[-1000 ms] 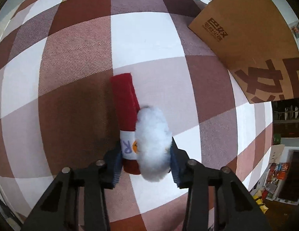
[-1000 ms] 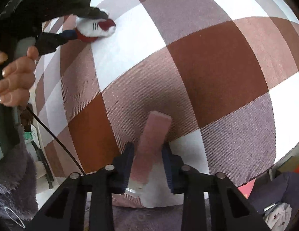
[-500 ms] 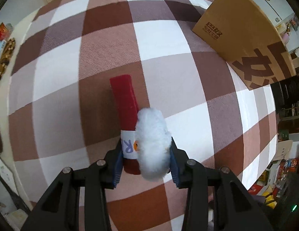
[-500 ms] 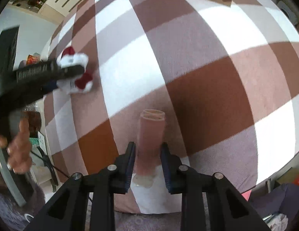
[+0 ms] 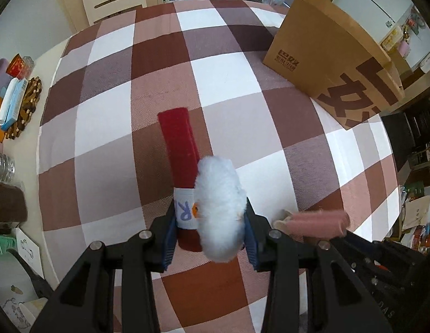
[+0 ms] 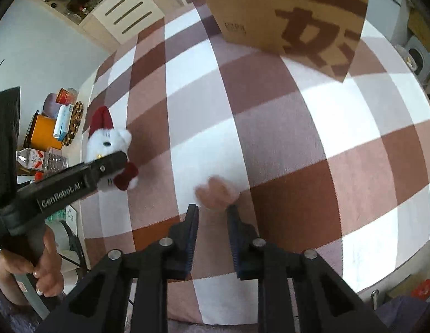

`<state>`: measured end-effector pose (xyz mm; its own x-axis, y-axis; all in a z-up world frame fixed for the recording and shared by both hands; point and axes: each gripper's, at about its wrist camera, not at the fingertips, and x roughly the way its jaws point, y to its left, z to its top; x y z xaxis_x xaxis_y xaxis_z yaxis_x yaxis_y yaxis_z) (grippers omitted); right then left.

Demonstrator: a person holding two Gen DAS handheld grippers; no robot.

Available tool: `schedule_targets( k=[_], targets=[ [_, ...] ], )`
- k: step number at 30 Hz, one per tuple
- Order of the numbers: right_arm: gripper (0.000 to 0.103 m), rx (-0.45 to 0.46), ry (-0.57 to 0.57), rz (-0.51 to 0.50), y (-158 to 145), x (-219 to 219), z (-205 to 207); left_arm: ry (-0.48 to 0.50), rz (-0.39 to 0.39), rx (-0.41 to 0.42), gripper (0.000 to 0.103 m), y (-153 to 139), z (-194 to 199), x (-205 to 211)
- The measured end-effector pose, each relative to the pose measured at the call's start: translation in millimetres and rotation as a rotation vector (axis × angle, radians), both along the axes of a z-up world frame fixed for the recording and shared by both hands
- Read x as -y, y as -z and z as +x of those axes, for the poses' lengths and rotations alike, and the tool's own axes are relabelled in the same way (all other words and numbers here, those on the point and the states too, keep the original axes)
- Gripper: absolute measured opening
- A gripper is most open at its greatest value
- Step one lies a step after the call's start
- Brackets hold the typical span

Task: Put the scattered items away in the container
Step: 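Lift the fluffy item with the left tool while the right tool lifts the pink comb, then carry the fluffy item with the left tool while the right tool carries the pink comb into the cardboard box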

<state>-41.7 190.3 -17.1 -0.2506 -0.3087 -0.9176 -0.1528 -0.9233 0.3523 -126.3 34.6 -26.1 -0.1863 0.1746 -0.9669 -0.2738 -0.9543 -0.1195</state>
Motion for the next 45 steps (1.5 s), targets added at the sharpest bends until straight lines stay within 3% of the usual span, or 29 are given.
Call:
schedule_targets(
  k=[9,13,16,21,29,35,45],
  targets=[
    [0.022,0.065,0.024,-0.037,22,-9,-8,-0.019,0.002,0.020,0.042,1,3,4],
    [0.029,0.097,-0.024,-0.031,34,0,-17,-0.027,-0.006,0.033,0.042,4,4,9],
    [0.036,0.090,-0.081,-0.001,36,10,-16,-0.039,-0.007,0.041,0.042,5,4,14],
    [0.036,0.066,-0.158,0.031,36,23,-16,-0.066,-0.002,0.049,0.042,6,1,22],
    [0.036,0.005,-0.253,0.086,43,48,-61,-0.083,-0.002,0.060,0.042,8,-3,30],
    [0.037,0.017,-0.310,0.110,59,64,-93,-0.095,-0.004,0.064,0.042,7,-3,37],
    [0.034,0.013,-0.304,0.137,74,66,-93,-0.124,-0.014,0.057,0.042,4,-6,48]
  ],
)
